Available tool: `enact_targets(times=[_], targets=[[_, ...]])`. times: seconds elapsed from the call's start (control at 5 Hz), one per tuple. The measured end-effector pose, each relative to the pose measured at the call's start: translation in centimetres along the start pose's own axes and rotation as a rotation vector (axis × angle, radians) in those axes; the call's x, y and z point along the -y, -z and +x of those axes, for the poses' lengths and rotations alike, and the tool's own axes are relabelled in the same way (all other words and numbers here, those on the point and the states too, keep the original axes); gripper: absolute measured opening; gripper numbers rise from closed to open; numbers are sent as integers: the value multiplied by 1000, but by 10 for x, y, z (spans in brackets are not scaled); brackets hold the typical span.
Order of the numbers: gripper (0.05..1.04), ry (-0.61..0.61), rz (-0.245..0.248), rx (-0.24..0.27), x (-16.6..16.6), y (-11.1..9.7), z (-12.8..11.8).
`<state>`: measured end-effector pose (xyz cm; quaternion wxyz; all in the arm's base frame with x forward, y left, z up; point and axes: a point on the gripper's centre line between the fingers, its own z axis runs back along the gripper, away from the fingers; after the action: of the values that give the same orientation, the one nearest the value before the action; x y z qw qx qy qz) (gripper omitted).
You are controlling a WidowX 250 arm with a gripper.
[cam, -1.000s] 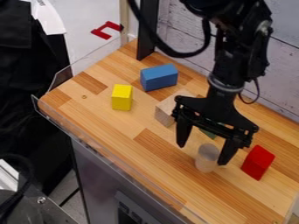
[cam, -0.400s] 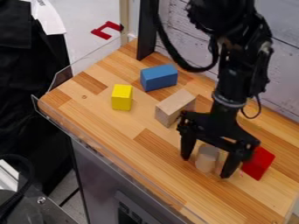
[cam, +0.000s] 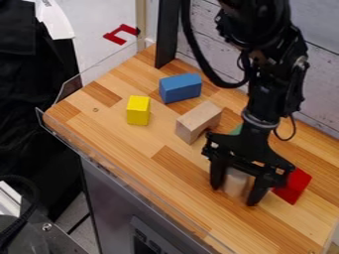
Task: Move the white block on the left of the table
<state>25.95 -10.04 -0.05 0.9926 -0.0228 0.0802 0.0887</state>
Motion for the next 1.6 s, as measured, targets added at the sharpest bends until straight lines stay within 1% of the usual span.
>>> enact_targets(times=[0.2,0.4,0.6,0.8,1.0,1.2,1.4,1.6], targets=[[558,-10,-10,8,-1,-1,1],[558,-21,-6,28,-5,-7,-4],[558,-30,-9,75,-10,-32,-12],[558,-59,-8,127,-28,-52,-14],[557,-113,19,123,-54,-56,-11],[557,-168,58,103,-77,-56,-8],[557,-191,81,75,-86,-51,-9],[557,-222,76,57,-97,-42,-5]])
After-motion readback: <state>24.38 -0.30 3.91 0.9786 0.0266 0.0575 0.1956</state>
